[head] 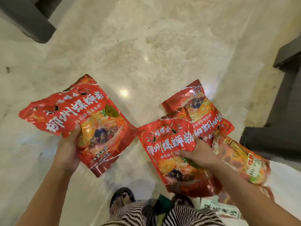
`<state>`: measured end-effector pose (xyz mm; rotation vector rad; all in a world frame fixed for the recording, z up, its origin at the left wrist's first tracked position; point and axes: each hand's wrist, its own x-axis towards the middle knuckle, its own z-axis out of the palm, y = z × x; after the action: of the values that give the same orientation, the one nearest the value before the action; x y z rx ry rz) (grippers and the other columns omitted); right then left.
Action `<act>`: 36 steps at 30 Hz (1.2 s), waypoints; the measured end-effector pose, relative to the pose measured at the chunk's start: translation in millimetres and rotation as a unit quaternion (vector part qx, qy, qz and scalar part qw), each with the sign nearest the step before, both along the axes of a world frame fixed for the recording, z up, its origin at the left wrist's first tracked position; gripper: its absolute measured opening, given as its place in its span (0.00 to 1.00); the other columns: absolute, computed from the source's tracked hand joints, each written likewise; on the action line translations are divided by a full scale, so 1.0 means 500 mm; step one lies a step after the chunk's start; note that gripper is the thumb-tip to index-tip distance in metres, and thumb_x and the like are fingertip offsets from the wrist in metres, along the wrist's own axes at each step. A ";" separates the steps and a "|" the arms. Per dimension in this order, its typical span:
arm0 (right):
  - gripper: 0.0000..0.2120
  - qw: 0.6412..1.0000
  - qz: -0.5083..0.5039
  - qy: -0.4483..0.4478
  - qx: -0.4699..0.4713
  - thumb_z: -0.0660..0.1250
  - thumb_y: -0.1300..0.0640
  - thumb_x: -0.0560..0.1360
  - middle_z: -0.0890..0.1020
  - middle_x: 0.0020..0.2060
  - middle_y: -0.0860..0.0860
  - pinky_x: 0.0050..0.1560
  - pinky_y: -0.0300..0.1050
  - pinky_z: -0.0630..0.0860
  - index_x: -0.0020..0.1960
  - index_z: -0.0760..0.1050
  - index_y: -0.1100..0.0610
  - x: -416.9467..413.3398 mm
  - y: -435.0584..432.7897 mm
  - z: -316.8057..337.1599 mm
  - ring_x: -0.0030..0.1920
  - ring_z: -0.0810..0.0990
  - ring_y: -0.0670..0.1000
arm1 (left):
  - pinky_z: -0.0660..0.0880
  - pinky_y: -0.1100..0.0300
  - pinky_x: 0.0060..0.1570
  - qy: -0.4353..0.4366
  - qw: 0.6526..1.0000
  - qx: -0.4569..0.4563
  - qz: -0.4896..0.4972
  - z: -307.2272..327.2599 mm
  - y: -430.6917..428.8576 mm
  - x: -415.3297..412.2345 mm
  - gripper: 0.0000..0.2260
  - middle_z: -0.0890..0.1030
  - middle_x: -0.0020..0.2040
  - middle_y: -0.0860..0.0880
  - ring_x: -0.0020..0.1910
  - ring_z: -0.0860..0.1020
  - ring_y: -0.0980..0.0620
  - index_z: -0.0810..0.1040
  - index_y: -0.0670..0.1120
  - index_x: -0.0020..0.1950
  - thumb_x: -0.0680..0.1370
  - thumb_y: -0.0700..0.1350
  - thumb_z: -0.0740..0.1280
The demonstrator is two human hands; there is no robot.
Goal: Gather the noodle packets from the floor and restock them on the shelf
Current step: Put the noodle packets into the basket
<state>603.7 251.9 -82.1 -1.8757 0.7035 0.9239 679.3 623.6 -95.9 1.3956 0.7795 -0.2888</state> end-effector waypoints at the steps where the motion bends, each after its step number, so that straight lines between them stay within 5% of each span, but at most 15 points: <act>1: 0.26 1.000 -0.018 -0.003 -0.021 0.80 0.43 0.59 0.82 0.31 0.46 0.41 0.44 0.80 0.46 0.73 0.57 -0.008 0.008 0.046 0.29 0.79 0.44 | 0.81 0.49 0.52 0.006 1.000 0.008 -0.006 0.051 0.006 -0.011 0.20 0.81 0.63 0.49 0.56 0.83 0.49 0.71 0.48 0.73 0.81 0.48 0.64; 5: 0.34 0.995 -0.070 -0.011 -0.069 0.79 0.44 0.65 0.84 0.38 0.57 0.48 0.49 0.80 0.62 0.73 0.61 -0.010 0.044 0.264 0.35 0.82 0.51 | 0.77 0.44 0.57 0.028 0.998 0.048 -0.005 0.267 0.028 -0.049 0.20 0.82 0.62 0.48 0.59 0.81 0.43 0.74 0.49 0.70 0.79 0.50 0.68; 7: 0.28 0.994 -0.067 -0.029 -0.081 0.78 0.50 0.69 0.84 0.41 0.58 0.51 0.55 0.79 0.60 0.74 0.64 0.004 0.057 0.375 0.39 0.82 0.52 | 0.77 0.45 0.57 0.024 0.998 0.059 -0.015 0.383 0.034 -0.068 0.16 0.83 0.60 0.49 0.56 0.82 0.45 0.76 0.50 0.66 0.79 0.50 0.68; 9: 0.23 0.995 -0.040 -0.045 -0.077 0.78 0.50 0.69 0.83 0.40 0.56 0.43 0.50 0.80 0.55 0.73 0.62 0.017 0.074 0.479 0.40 0.82 0.53 | 0.77 0.47 0.56 0.023 0.998 0.050 0.001 0.500 0.042 -0.093 0.11 0.83 0.58 0.51 0.54 0.83 0.47 0.76 0.53 0.61 0.79 0.49 0.68; 11: 0.27 0.996 -0.013 -0.057 -0.065 0.78 0.50 0.68 0.83 0.39 0.53 0.37 0.41 0.78 0.60 0.72 0.61 0.025 0.101 0.588 0.43 0.84 0.54 | 0.77 0.45 0.57 0.026 0.998 0.040 0.034 0.614 0.053 -0.124 0.08 0.83 0.58 0.50 0.55 0.82 0.46 0.76 0.53 0.58 0.79 0.47 0.68; 13: 0.32 0.996 0.006 -0.065 -0.054 0.79 0.48 0.66 0.85 0.43 0.55 0.44 0.47 0.81 0.64 0.73 0.60 0.027 0.131 0.688 0.46 0.84 0.58 | 0.76 0.45 0.59 0.034 0.997 0.035 0.062 0.722 0.067 -0.161 0.07 0.84 0.54 0.50 0.54 0.82 0.45 0.76 0.52 0.56 0.79 0.46 0.68; 16: 0.29 0.996 0.043 -0.070 -0.035 0.79 0.44 0.64 0.86 0.42 0.54 0.50 0.50 0.81 0.58 0.76 0.56 0.022 0.177 0.815 0.42 0.85 0.54 | 0.73 0.49 0.55 0.047 0.994 0.010 0.094 0.857 0.099 -0.228 0.06 0.83 0.40 0.50 0.34 0.83 0.55 0.75 0.51 0.53 0.78 0.47 0.69; 18: 0.26 0.996 0.076 -0.053 -0.014 0.78 0.40 0.60 0.83 0.35 0.55 0.40 0.44 0.80 0.48 0.76 0.56 0.013 0.216 0.878 0.33 0.83 0.53 | 0.77 0.55 0.45 0.054 0.993 -0.012 0.107 0.923 0.130 -0.283 0.17 0.84 0.42 0.44 0.28 0.81 0.56 0.75 0.49 0.53 0.70 0.54 0.75; 20: 0.25 0.994 0.098 -0.040 0.012 0.77 0.41 0.60 0.79 0.31 0.60 0.34 0.46 0.76 0.42 0.76 0.60 0.003 0.266 0.926 0.27 0.78 0.59 | 0.79 0.54 0.41 0.060 0.988 -0.036 0.141 0.961 0.170 -0.347 0.23 0.85 0.50 0.43 0.37 0.85 0.50 0.75 0.50 0.57 0.67 0.54 0.76; 23: 0.22 0.992 0.119 -0.032 0.035 0.79 0.50 0.65 0.83 0.37 0.64 0.44 0.57 0.80 0.46 0.78 0.67 -0.025 0.362 0.961 0.36 0.80 0.68 | 0.78 0.44 0.52 0.090 0.970 -0.043 0.220 0.980 0.249 -0.462 0.19 0.83 0.57 0.44 0.50 0.83 0.42 0.72 0.52 0.63 0.73 0.50 0.71; 27: 0.12 0.986 0.143 -0.013 0.082 0.79 0.52 0.66 0.80 0.25 0.46 0.35 0.42 0.76 0.41 0.79 0.56 -0.095 0.532 0.959 0.27 0.79 0.49 | 0.82 0.51 0.38 0.120 0.954 -0.047 0.270 0.981 0.393 -0.642 0.32 0.82 0.52 0.42 0.46 0.81 0.39 0.67 0.47 0.72 0.72 0.56 0.72; 30: 0.10 0.981 0.165 0.011 0.104 0.78 0.54 0.68 0.78 0.22 0.42 0.30 0.35 0.71 0.42 0.78 0.54 -0.159 0.683 0.932 0.22 0.75 0.40 | 0.79 0.41 0.52 0.124 0.942 -0.039 0.309 0.975 0.515 -0.761 0.25 0.84 0.54 0.40 0.51 0.82 0.36 0.73 0.46 0.63 0.70 0.54 0.72; 34: 0.10 0.968 0.227 0.024 0.101 0.79 0.53 0.68 0.79 0.23 0.43 0.29 0.38 0.71 0.43 0.79 0.54 -0.256 0.908 0.876 0.21 0.75 0.41 | 0.80 0.46 0.45 0.128 0.927 -0.042 0.351 0.951 0.687 -0.896 0.15 0.85 0.50 0.42 0.45 0.84 0.40 0.74 0.48 0.59 0.75 0.49 0.69; 36: 0.10 0.960 0.261 0.024 0.098 0.79 0.52 0.68 0.82 0.28 0.45 0.31 0.39 0.74 0.44 0.80 0.54 -0.305 1.011 0.846 0.25 0.78 0.42 | 0.79 0.44 0.49 0.143 0.921 -0.046 0.359 0.928 0.766 -0.952 0.14 0.85 0.50 0.42 0.47 0.84 0.37 0.75 0.49 0.58 0.74 0.50 0.69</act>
<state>451.3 757.4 340.9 -1.8938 0.1254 1.3194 203.5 1006.7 368.2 0.9048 1.4423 0.0527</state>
